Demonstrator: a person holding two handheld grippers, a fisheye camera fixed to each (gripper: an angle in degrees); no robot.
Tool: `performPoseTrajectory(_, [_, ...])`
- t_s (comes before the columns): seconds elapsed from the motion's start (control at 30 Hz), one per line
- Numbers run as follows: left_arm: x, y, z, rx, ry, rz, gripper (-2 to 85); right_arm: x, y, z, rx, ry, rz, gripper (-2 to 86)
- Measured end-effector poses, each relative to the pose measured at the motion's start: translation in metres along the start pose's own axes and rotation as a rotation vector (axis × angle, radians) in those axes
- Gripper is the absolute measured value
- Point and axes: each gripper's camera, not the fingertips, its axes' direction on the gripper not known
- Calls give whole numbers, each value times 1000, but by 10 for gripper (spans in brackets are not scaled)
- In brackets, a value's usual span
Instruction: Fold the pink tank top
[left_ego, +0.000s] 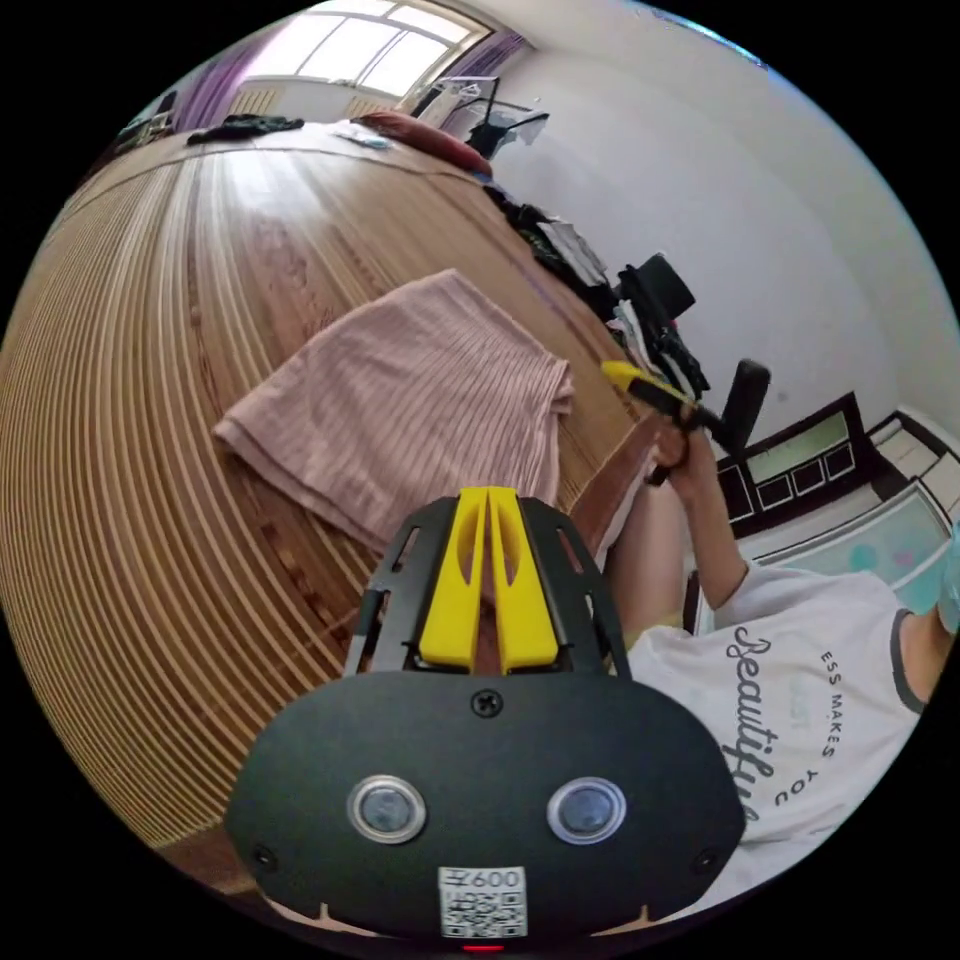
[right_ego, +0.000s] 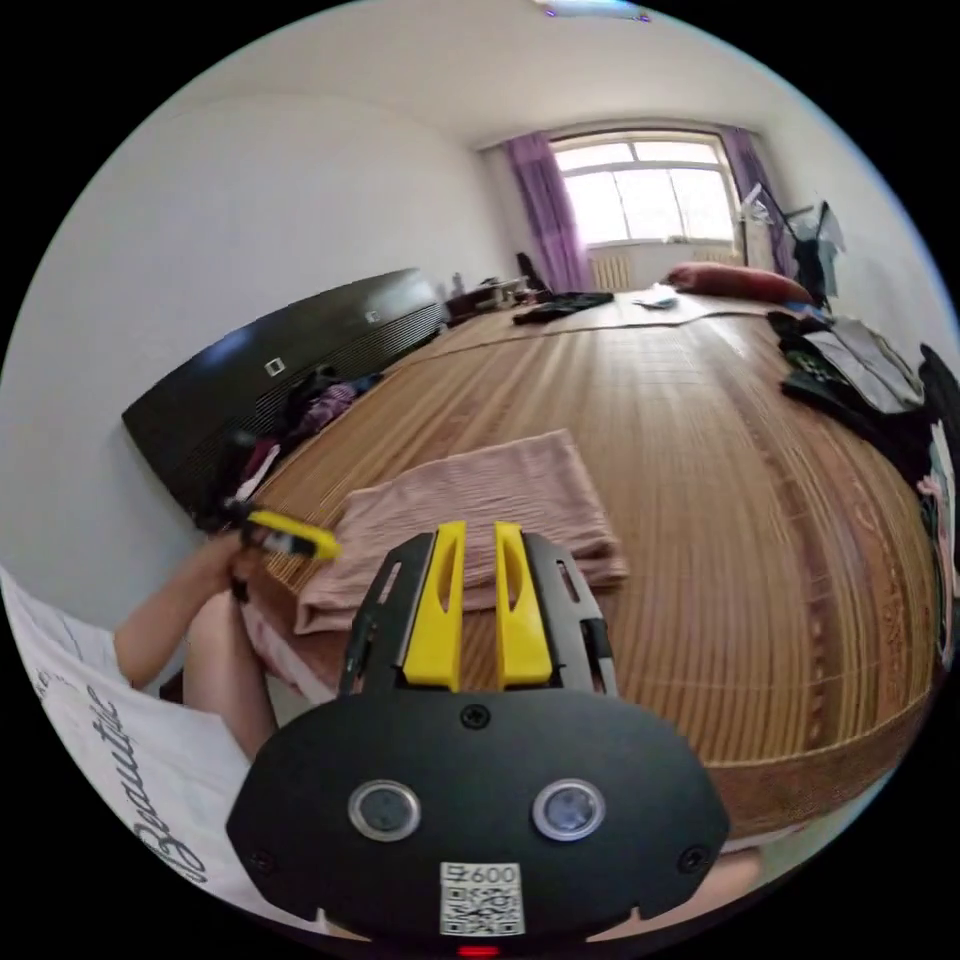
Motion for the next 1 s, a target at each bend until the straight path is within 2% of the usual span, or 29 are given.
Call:
performPoseTrajectory(0.07, [6,28,-2,72,-34,-27,24,46,-27,2,-23,55,120,59])
performPoseTrajectory(0.13, [17,46,-8,132,-59,-3,44,63,-43,15,-87,20,161,69])
performPoseTrajectory(0.23, [43,72,-12,212,-188,68,71,51,-58,44,-198,19,126,74])
performPoseTrajectory(0.37, [60,88,3,137,-398,122,86,15,-72,78,-299,93,54,63])
performPoseTrajectory(0.5, [58,100,-1,133,-406,117,95,-8,-85,85,-315,148,17,23])
performPoseTrajectory(0.6, [57,113,-10,155,-416,99,90,-18,-97,78,-284,107,40,0])
performPoseTrajectory(0.7, [55,123,-13,161,-506,93,57,-30,-110,68,-257,77,58,-7])
performPoseTrajectory(1.0, [32,138,-72,237,-390,40,23,-68,-166,22,-167,-48,103,-9])
